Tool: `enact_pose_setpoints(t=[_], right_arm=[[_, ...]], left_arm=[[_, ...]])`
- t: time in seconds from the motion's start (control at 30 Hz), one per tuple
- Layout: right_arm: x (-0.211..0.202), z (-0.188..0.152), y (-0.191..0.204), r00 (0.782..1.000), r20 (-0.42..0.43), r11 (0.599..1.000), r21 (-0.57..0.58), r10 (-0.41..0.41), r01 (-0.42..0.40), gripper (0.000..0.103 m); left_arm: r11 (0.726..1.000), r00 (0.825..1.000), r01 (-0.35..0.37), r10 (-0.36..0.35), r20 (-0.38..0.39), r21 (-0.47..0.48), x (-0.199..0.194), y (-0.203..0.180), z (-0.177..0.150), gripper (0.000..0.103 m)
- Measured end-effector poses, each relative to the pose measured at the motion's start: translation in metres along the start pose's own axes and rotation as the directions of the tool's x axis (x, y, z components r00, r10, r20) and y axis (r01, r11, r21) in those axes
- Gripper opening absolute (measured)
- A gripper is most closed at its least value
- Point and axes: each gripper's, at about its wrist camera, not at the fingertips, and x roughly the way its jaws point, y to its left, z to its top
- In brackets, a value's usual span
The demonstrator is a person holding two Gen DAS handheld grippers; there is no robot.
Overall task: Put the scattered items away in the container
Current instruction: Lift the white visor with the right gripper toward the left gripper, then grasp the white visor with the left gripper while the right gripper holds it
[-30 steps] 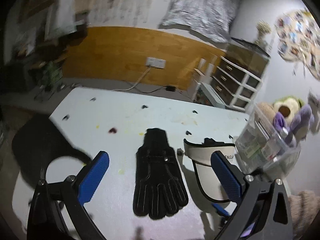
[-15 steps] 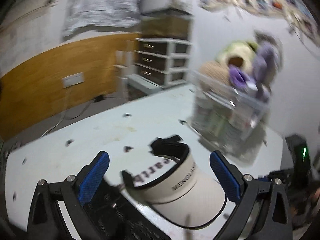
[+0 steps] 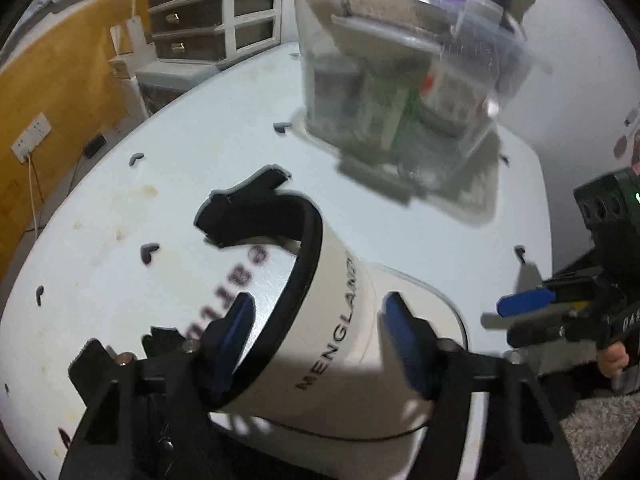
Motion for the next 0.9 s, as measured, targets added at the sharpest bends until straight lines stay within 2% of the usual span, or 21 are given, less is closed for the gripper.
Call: enact_pose_setpoints(t=[0.07, 0.27, 0.37, 0.43, 0.5, 0.67, 0.8, 0.9], right_arm=[[0.009, 0.001, -0.007, 0.999, -0.009, 0.998, 0.041, 0.044, -0.043, 0.064], [0.04, 0.002, -0.026, 0.984, -0.023, 0.971, 0.168, 0.176, -0.17, 0.064], [0.047, 0.002, -0.027, 0.965, -0.01, 0.946, 0.201, 0.262, -0.254, 0.041], [0.044, 0.003, -0.021, 0.964, -0.008, 0.948, 0.181, 0.267, -0.261, 0.041], [0.035, 0.005, -0.013, 0.961, -0.003, 0.95, 0.154, 0.277, -0.273, 0.034], [-0.003, 0.015, 0.015, 0.943, 0.025, 0.939, 0.084, 0.332, -0.333, 0.025], [-0.043, 0.029, 0.044, 0.915, 0.075, 0.918, 0.01, 0.395, -0.397, 0.018], [-0.081, 0.043, 0.072, 0.9, 0.123, 0.908, -0.088, 0.418, -0.409, 0.017]], left_arm=[[0.997, 0.998, 0.056, -0.057, -0.024, -0.051, 0.0, 0.007, -0.001, 0.045], [0.968, 0.982, 0.178, -0.187, -0.038, -0.174, -0.003, 0.02, -0.006, 0.034], [0.953, 0.975, 0.207, -0.218, -0.028, -0.222, -0.007, 0.022, -0.011, 0.03], [0.945, 0.974, 0.212, -0.224, -0.019, -0.248, -0.011, 0.023, -0.014, 0.03], [0.932, 0.973, 0.225, -0.232, 0.01, -0.286, -0.02, 0.029, -0.015, 0.03], [0.921, 0.967, 0.252, -0.231, 0.105, -0.298, -0.057, 0.025, -0.008, 0.029], [0.916, 0.949, 0.292, -0.242, 0.202, -0.275, -0.098, 0.011, 0.011, 0.029], [0.923, 0.927, 0.311, -0.243, 0.284, -0.226, -0.131, -0.004, 0.039, 0.029]])
